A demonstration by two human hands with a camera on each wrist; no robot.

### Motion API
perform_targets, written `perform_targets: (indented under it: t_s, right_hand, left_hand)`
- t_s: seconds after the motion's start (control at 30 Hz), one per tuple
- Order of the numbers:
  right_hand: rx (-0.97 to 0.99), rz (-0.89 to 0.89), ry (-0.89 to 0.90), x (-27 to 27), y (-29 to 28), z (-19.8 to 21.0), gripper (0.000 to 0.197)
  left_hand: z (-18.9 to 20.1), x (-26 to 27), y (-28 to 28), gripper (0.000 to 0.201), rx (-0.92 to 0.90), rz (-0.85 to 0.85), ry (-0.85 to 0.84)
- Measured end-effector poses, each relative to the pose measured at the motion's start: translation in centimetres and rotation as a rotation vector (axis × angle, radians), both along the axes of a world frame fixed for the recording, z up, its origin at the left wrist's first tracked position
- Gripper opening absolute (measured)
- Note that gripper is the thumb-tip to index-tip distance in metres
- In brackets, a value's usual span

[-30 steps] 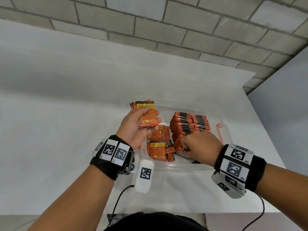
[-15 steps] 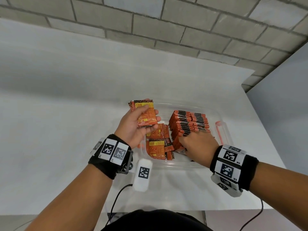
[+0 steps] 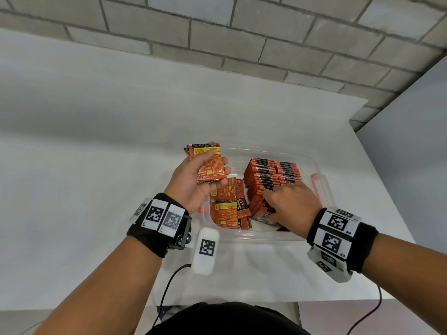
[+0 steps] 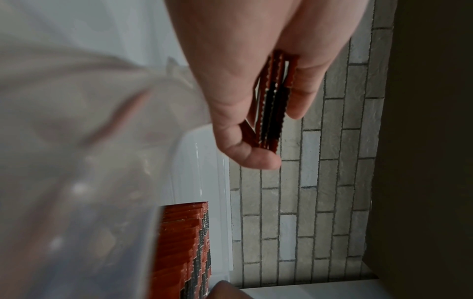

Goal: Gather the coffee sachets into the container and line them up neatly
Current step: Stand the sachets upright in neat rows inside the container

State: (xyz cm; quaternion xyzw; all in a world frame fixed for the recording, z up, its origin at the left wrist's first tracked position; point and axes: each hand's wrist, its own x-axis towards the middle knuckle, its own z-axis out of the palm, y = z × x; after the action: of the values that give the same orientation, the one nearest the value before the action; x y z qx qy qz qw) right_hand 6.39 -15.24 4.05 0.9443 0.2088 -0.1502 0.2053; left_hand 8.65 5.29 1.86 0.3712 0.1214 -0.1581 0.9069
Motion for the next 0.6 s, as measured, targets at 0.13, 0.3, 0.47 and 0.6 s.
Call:
perform_targets:
  t_s: [0.13, 0.3, 0.47, 0.6]
  right_hand:
    - [0.053, -0.015, -0.025, 0.1, -0.5, 0.0, 0.026]
    - [0.117, -0.015, -0.038, 0.2, -1.0, 0.0, 0.029]
    - [0.608, -0.157, 0.019, 0.3, -1.5, 2.4, 0.027]
    - [1.149, -0.308, -0.025, 0.3, -0.5, 4.6, 0.025]
  left_hand:
    - [0.0, 0.0, 0.0, 0.013, 0.002, 0.0, -0.003]
    - [0.1, 0.0, 0.1, 0.018, 0.005, -0.02, -0.01]
    - [1.4, -0.4, -0.1, 0.03, 0.067, -0.148, -0.099]
    - [2.4, -1.1, -1.3, 0.034, 0.205, -0.307, -0.209]
